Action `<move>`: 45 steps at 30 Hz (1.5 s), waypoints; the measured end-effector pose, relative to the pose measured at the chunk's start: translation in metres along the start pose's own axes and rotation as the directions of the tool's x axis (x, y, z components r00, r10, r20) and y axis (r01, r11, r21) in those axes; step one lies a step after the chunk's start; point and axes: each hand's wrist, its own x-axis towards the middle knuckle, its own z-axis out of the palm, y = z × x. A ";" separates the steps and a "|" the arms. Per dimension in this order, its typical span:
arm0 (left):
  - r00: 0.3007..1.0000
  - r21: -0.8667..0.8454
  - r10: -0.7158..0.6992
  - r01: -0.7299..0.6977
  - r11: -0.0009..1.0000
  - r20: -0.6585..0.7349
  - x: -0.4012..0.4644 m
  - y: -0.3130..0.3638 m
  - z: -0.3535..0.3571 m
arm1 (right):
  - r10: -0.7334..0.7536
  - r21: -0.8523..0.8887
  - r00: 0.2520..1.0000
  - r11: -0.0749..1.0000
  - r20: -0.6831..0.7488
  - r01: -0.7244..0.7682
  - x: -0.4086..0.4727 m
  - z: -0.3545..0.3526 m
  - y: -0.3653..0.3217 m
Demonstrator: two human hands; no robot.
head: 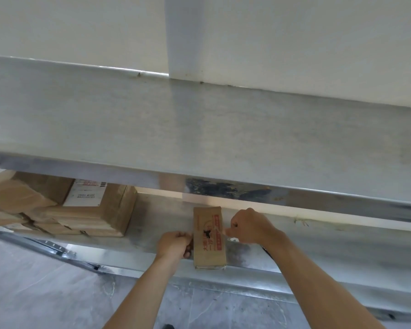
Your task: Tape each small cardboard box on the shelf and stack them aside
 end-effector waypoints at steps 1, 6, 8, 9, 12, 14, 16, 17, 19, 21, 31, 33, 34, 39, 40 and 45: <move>1.000 -0.006 0.015 -0.015 1.000 -0.020 -0.001 0.000 0.000 | -0.002 -0.005 1.000 1.000 -0.001 0.002 0.000 0.000 0.000; 0.960 0.219 0.218 -0.178 0.959 -0.177 -0.017 0.006 0.007 | 0.001 -0.022 1.000 1.000 0.015 0.000 0.001 -0.001 -0.003; 0.951 0.261 0.268 -0.221 0.940 -0.157 -0.022 0.005 0.014 | 0.004 -0.025 1.000 1.000 0.021 -0.003 0.000 -0.002 -0.004; 0.947 0.289 0.280 -0.227 0.930 -0.160 -0.026 0.006 0.018 | 0.006 -0.025 1.000 1.000 0.022 -0.006 0.000 -0.002 -0.004; 0.936 0.284 0.311 -0.257 0.924 -0.164 -0.037 0.009 0.034 | 0.021 -0.013 1.000 1.000 0.020 -0.020 -0.001 -0.002 -0.005; 0.935 0.317 0.327 -0.271 0.909 -0.137 -0.037 0.006 0.047 | 0.031 -0.003 0.999 1.000 0.025 -0.031 -0.002 -0.003 -0.006; 0.932 0.319 0.327 -0.266 0.910 -0.156 -0.033 0.005 0.055 | 0.033 0.007 0.999 0.999 0.028 -0.033 -0.004 -0.003 -0.007; 0.934 0.291 0.317 -0.261 0.920 -0.163 -0.031 0.006 0.057 | 0.037 0.013 0.999 0.999 0.027 -0.037 -0.005 -0.003 -0.008; 0.942 0.213 0.285 -0.246 0.945 -0.175 -0.024 0.005 0.057 | 0.046 0.026 0.999 0.999 0.018 -0.046 -0.005 -0.002 -0.008; 0.941 0.180 0.280 -0.247 0.952 -0.188 -0.023 0.007 0.055 | 0.049 0.035 0.999 0.998 0.012 -0.050 -0.004 -0.001 -0.007; 0.893 0.570 0.423 -0.268 0.777 -0.157 -0.041 0.011 0.056 | 0.019 0.051 1.000 0.999 -0.012 -0.018 -0.007 -0.001 -0.002; 0.935 0.685 0.350 -0.218 0.695 -0.058 -0.051 0.011 0.069 | 0.018 0.069 1.000 0.997 -0.009 -0.017 -0.007 -0.001 -0.002; 0.947 0.728 0.321 -0.197 0.657 -0.033 -0.055 0.013 0.074 | 0.016 0.077 1.000 0.997 -0.012 -0.016 -0.008 -0.002 -0.003; 0.971 0.737 0.234 -0.131 0.663 -0.038 -0.048 0.017 0.075 | 0.005 0.189 1.000 0.982 0.023 -0.010 -0.010 0.000 0.005; 0.972 0.712 0.234 -0.146 0.687 -0.026 -0.045 0.015 0.072 | -0.001 0.234 0.999 0.972 0.036 -0.008 -0.011 -0.002 0.007; 0.960 0.459 0.278 -0.267 0.847 0.045 -0.039 0.004 0.047 | -0.017 0.394 0.997 0.919 0.075 -0.014 -0.012 -0.009 0.003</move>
